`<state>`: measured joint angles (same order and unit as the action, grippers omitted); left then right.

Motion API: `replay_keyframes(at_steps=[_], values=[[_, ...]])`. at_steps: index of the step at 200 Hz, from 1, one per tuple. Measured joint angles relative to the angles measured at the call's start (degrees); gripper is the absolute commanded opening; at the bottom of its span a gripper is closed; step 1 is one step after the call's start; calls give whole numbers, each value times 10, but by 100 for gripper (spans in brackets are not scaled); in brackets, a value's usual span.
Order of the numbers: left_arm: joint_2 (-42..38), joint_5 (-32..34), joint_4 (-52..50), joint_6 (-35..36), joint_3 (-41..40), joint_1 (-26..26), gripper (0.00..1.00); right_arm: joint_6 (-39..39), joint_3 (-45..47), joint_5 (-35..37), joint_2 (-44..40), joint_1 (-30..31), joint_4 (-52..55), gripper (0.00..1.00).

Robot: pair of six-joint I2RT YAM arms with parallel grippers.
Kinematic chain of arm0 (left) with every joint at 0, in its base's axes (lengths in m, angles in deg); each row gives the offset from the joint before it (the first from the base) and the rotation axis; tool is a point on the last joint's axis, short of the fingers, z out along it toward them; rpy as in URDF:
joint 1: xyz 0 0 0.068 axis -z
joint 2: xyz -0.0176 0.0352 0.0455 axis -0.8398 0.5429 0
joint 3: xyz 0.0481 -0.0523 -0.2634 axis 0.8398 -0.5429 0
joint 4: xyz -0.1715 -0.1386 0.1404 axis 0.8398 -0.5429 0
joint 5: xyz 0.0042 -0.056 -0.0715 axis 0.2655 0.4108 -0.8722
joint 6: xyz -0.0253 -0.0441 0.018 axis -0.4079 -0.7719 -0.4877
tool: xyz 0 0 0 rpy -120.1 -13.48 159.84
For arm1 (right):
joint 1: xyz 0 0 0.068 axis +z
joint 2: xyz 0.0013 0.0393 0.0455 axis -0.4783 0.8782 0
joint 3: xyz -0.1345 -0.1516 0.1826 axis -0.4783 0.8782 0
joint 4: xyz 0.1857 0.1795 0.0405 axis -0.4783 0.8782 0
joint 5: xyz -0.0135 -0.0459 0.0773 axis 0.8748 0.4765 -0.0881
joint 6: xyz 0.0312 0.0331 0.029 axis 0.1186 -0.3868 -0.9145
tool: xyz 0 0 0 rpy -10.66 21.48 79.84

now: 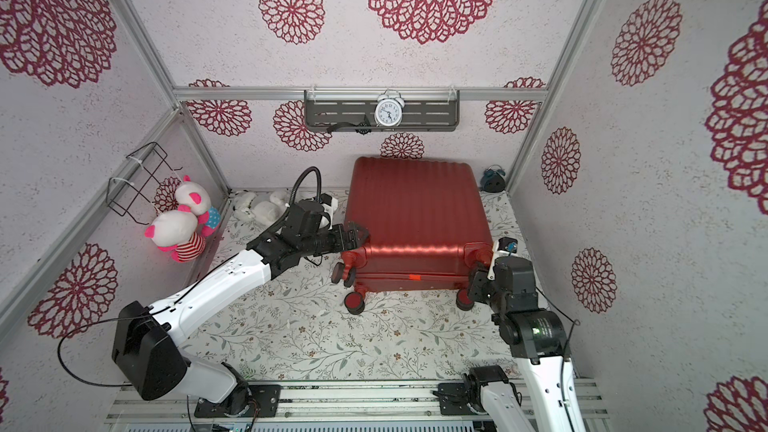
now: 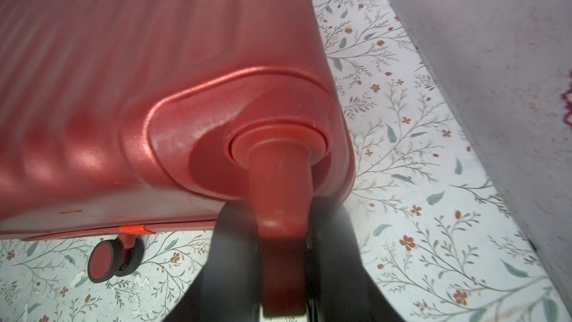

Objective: Open the suitcase zippers
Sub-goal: Open the suitcase at the center of the board.

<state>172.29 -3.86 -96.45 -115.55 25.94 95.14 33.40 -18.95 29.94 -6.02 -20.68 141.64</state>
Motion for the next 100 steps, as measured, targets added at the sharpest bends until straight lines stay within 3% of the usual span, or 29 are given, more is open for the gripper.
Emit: replay_keyframes(at_steps=[100], values=[[39,65,17,-28,66,110,96,-15,-239,45,18,-7,96,12]])
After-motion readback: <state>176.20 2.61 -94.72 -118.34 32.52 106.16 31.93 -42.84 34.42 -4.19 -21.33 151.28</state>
